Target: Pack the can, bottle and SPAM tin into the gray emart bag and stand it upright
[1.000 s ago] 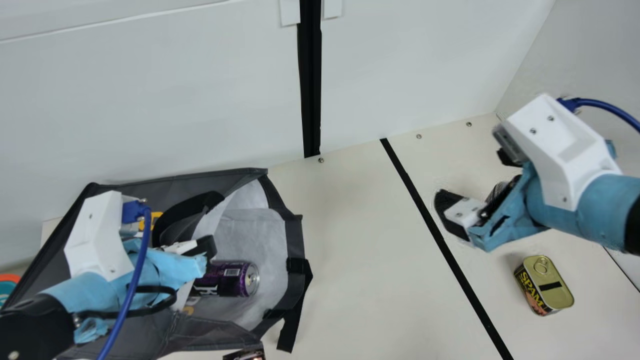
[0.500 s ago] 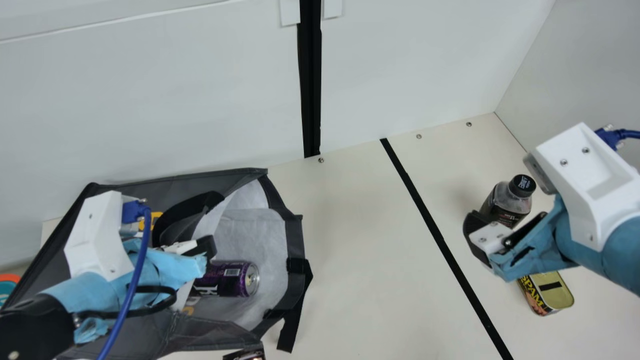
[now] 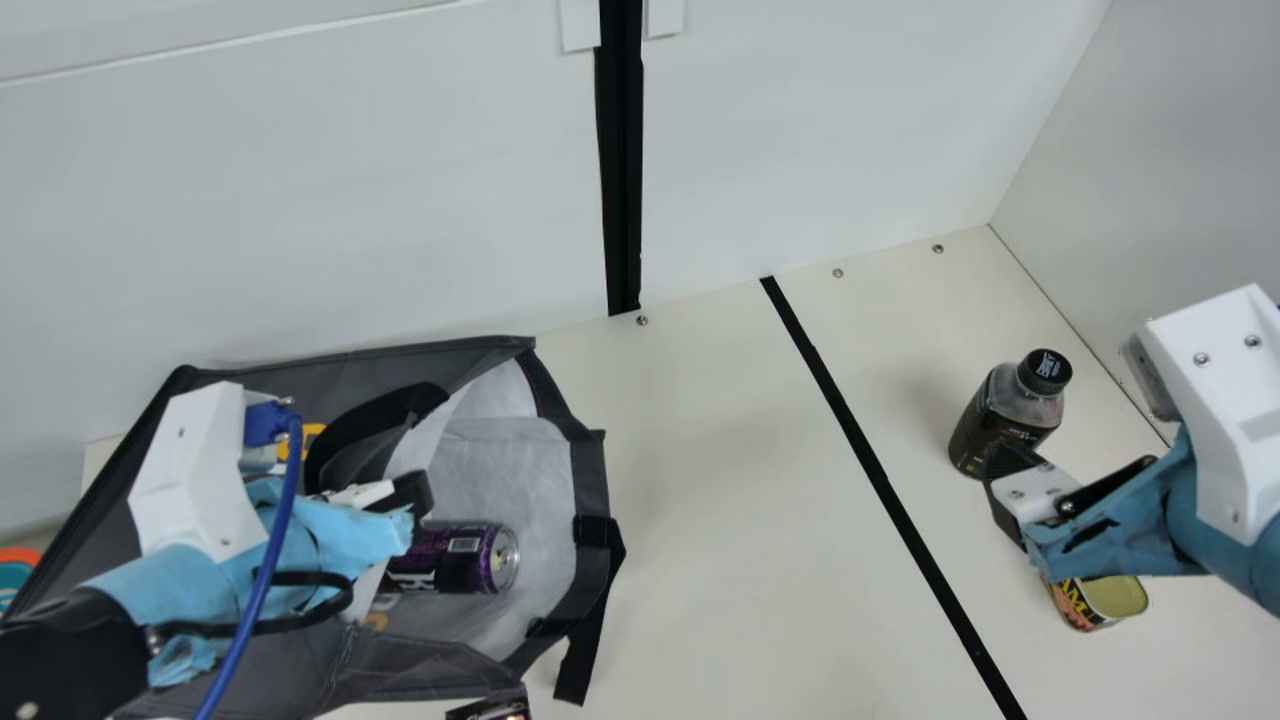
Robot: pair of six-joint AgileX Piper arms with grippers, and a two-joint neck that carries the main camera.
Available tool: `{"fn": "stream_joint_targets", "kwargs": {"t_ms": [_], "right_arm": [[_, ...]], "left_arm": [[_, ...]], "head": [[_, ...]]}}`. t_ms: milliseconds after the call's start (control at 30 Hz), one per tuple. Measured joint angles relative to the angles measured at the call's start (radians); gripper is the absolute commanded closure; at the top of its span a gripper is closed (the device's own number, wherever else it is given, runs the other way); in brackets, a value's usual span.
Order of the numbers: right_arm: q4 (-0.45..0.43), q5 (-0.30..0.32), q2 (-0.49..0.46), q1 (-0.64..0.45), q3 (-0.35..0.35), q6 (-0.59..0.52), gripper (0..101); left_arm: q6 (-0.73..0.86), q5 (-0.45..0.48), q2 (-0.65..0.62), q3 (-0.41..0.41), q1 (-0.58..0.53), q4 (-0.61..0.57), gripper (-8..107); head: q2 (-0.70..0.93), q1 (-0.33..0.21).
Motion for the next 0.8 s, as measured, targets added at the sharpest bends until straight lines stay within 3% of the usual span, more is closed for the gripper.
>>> {"fn": "stream_joint_targets", "kwargs": {"t_ms": [800], "right_arm": [[0.023,0.000,-0.049,-0.087,0.009,0.052,6]], "left_arm": [[0.000,0.000,0.000,0.000,0.000,0.000,107]], "head": [[0.000,0.000]]}}
